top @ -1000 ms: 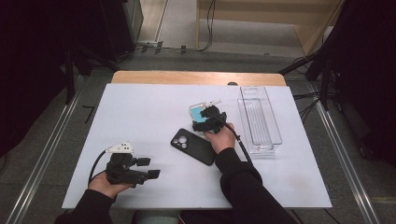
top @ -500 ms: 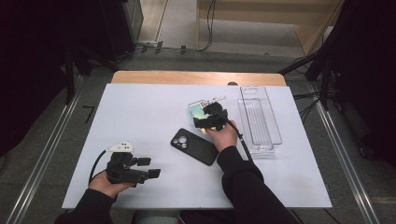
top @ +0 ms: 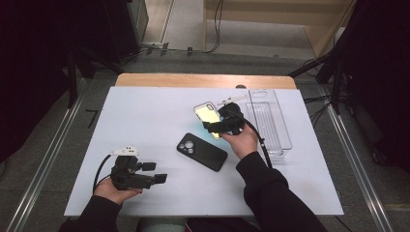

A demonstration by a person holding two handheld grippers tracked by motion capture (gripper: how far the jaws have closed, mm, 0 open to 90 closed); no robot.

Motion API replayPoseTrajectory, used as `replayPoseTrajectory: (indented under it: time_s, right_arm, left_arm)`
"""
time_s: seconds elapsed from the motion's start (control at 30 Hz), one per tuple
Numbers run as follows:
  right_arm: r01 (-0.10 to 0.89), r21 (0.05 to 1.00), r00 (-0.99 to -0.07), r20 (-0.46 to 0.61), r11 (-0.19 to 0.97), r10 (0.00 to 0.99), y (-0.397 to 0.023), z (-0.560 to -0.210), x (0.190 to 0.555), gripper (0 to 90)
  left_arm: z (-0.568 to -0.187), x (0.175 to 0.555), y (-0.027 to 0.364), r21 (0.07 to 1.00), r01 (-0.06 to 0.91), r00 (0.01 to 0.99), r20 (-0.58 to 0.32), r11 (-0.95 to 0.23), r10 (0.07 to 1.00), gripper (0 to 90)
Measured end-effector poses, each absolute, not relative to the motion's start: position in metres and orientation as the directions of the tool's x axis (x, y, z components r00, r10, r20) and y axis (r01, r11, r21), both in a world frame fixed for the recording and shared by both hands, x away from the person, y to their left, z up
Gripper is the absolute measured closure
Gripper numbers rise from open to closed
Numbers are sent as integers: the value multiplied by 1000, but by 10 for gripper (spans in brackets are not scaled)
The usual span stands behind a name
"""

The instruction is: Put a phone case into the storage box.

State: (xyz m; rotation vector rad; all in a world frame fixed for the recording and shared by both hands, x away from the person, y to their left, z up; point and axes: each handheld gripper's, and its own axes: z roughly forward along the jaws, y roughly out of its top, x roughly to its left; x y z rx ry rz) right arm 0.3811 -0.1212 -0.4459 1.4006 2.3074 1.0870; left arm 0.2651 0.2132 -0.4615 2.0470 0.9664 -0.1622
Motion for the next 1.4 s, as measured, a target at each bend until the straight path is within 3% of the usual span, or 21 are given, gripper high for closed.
replayPoseTrajectory:
  time_s: [0.3, 0.87, 1.4]
  right_arm:
    - [653, 696, -566, 188, 298, 803, -136, -435, 349, 146]
    - [668, 687, -574, 230, 287, 786, -144, -453, 305, 146]
    - [686, 708, -521, 317, 167, 792, -133, -464, 294, 146]
  left_arm:
    - [-460, 267, 210, 639, 702, 675, -453, -316, 583, 204]
    - [-450, 273, 197, 646, 715, 659, -494, -268, 567, 264]
    - [-438, 284, 182, 619, 749, 610, -509, -234, 608, 279]
